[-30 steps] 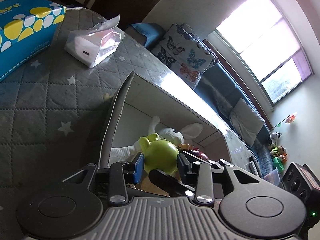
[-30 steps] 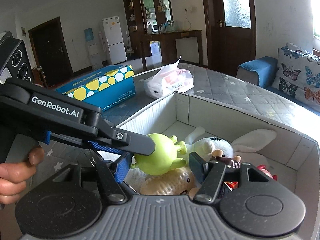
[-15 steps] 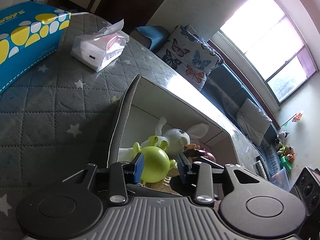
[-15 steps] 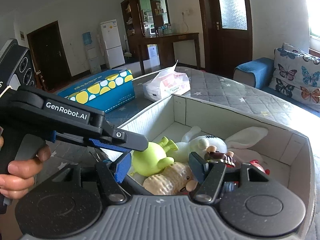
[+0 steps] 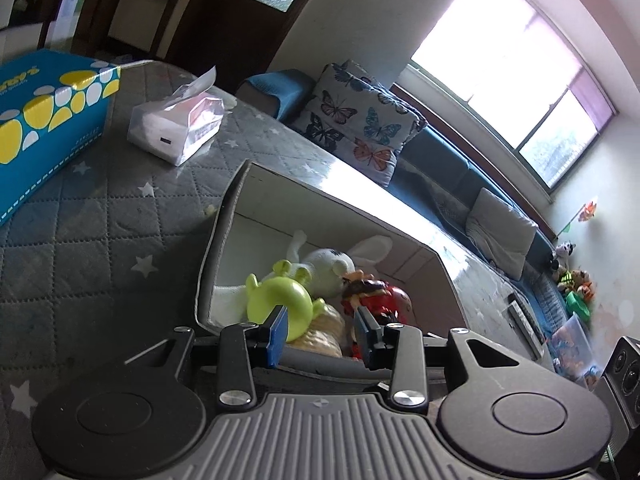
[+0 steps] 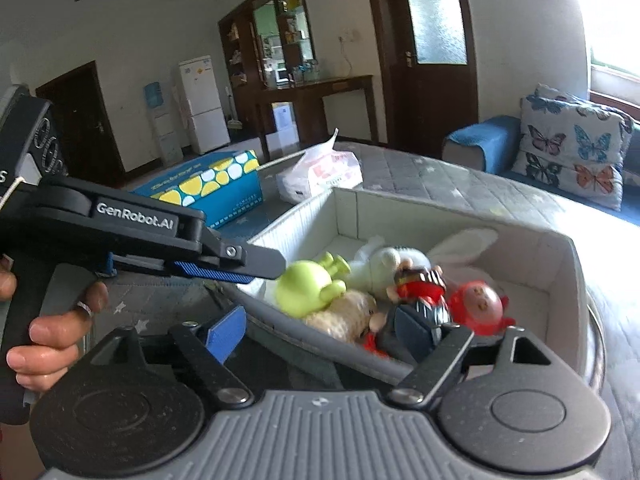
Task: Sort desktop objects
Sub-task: 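Open the left tool to release the alien toy in the box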
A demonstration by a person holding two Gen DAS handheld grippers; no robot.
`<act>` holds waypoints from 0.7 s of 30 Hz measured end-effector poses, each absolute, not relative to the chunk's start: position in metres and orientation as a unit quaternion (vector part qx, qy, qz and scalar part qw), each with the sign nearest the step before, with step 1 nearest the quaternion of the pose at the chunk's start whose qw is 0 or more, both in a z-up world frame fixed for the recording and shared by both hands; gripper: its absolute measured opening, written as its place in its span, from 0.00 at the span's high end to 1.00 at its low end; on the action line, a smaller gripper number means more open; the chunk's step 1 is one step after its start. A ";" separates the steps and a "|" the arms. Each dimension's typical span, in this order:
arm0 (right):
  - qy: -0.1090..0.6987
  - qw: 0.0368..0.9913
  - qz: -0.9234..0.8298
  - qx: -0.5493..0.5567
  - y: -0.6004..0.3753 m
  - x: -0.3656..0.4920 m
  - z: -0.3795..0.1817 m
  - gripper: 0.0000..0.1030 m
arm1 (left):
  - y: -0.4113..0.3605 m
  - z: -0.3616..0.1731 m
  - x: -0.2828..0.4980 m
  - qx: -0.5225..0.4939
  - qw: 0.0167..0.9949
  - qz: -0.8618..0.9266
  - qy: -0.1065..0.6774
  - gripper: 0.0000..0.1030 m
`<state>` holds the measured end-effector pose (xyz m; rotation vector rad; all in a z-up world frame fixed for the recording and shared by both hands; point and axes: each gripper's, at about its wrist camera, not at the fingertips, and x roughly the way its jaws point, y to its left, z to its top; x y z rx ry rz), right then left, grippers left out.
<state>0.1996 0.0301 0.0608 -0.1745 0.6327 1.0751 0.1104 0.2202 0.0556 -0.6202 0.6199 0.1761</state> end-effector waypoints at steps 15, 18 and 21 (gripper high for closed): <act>0.307 0.833 0.454 -0.081 -0.008 0.169 0.045 0.00 | 0.175 0.047 0.084 -0.243 0.914 0.082 0.314 0.63; 0.311 0.837 0.443 -0.081 -0.013 0.164 0.042 0.00 | 0.168 0.043 0.079 -0.236 0.915 0.089 0.317 0.63; 0.316 0.842 0.431 -0.079 -0.017 0.161 0.039 0.00 | 0.159 0.041 0.074 -0.220 0.918 0.094 0.316 0.63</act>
